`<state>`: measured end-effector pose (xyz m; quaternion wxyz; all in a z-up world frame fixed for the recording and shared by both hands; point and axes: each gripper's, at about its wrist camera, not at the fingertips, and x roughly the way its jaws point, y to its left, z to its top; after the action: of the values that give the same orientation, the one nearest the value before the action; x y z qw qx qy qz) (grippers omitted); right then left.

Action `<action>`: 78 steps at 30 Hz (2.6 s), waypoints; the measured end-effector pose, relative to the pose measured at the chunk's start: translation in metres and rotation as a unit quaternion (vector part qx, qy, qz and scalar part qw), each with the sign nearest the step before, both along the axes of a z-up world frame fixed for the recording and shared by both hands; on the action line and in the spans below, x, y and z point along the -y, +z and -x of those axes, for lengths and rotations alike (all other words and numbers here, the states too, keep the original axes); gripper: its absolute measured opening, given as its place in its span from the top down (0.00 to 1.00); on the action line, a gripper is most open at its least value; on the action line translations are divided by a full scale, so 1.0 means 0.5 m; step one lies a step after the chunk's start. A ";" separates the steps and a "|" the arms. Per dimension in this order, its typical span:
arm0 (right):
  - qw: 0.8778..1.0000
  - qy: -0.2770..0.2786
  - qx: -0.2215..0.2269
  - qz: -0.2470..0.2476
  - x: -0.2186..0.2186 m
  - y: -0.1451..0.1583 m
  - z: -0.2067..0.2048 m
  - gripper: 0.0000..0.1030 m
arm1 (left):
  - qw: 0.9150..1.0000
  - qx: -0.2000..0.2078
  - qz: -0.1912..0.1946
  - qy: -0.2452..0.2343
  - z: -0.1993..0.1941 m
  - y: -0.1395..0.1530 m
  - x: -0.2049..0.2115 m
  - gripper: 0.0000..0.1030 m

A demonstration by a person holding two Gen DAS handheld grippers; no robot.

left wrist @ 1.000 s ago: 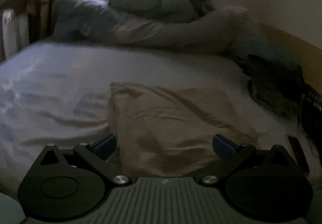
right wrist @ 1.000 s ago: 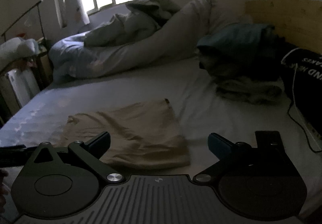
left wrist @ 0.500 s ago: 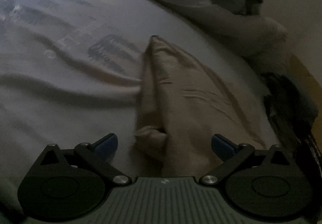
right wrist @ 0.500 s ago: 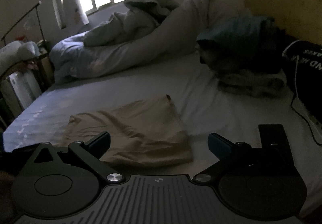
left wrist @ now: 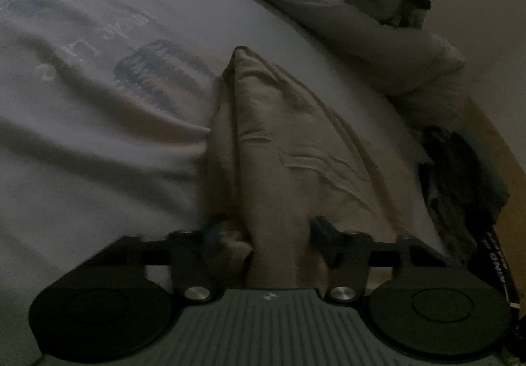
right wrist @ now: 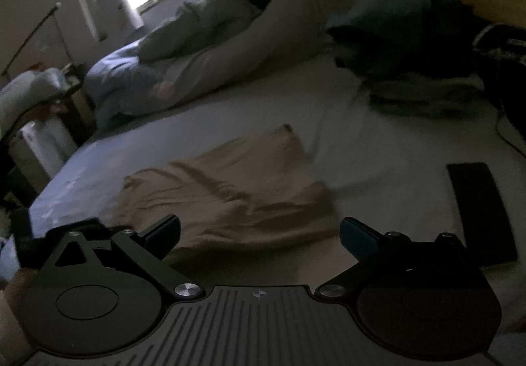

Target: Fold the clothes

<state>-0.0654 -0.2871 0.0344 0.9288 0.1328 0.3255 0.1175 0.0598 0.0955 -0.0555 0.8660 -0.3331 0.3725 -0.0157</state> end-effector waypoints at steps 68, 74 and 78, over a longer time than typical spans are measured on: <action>0.974 0.037 0.023 -0.222 -0.066 0.255 -0.164 0.91 | 0.913 0.329 -0.125 -0.206 0.116 0.276 0.224 0.84; 0.950 -0.008 0.096 -0.297 0.075 0.276 -0.148 0.91 | 0.887 0.359 -0.139 -0.256 0.113 0.395 0.279 0.85; 0.935 -0.033 0.148 -0.322 0.140 0.302 -0.125 0.91 | 0.861 0.387 -0.160 -0.287 0.097 0.454 0.326 0.86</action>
<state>-0.0029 -0.3572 0.1855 0.8772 0.4165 0.1250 0.2036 0.0115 -0.0673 0.1717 0.9389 -0.0357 0.0835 -0.3320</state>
